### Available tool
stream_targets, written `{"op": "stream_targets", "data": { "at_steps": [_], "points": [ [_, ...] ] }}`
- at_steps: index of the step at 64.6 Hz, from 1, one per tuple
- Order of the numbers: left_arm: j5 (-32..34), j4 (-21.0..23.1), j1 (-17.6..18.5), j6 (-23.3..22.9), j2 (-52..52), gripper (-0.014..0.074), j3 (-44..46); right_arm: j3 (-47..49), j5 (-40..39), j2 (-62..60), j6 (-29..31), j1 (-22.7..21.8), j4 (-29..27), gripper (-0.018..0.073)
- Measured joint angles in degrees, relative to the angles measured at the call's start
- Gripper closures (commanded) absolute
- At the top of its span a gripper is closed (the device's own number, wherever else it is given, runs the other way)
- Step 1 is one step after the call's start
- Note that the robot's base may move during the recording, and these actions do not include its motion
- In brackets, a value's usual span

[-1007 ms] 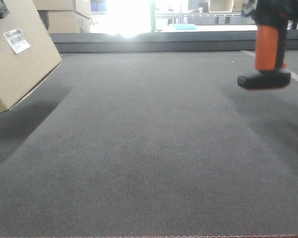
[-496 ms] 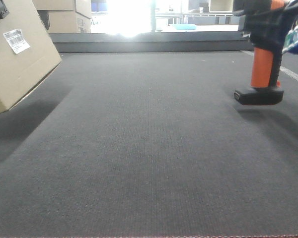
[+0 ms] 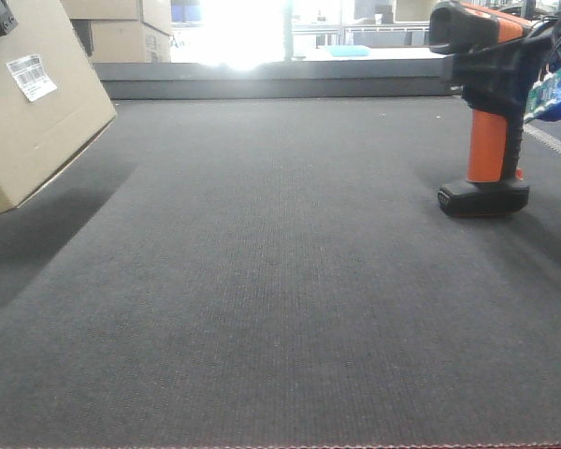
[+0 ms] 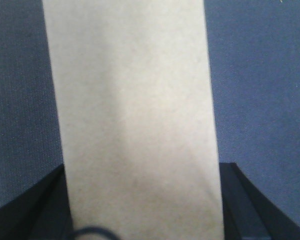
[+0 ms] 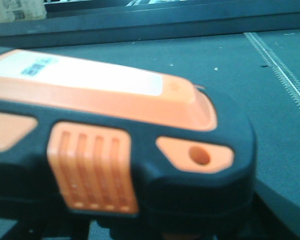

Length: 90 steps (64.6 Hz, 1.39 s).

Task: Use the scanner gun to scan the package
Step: 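Lower the scanner upright onto the table with the right gripper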

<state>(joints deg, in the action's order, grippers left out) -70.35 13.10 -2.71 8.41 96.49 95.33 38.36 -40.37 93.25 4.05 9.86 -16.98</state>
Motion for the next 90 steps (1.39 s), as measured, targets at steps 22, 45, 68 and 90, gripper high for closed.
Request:
{"op": "stream_targets", "data": {
  "at_steps": [22, 45, 68, 90],
  "points": [
    [0.0, 0.0, 0.0, 0.0, 0.0, 0.0707, 0.0, 0.0, 1.0, 0.0, -0.1, 0.0, 0.5, 0.0115],
    [0.0, 0.2, 0.0, 0.0, 0.0, 0.0707, 0.0, 0.0, 5.3, -0.1, -0.1, 0.0, 0.5, 0.0029],
    [0.0, 0.5, 0.0, 0.0, 0.0, 0.0707, 0.0, 0.0, 7.8, -1.4, -0.1, 0.0, 0.4, 0.0029],
    [0.0, 0.1, 0.0, 0.0, 0.0, 0.0707, 0.0, 0.0, 12.5, -3.5, 0.3, -0.1, -0.1, 0.0029]
  ]
}}
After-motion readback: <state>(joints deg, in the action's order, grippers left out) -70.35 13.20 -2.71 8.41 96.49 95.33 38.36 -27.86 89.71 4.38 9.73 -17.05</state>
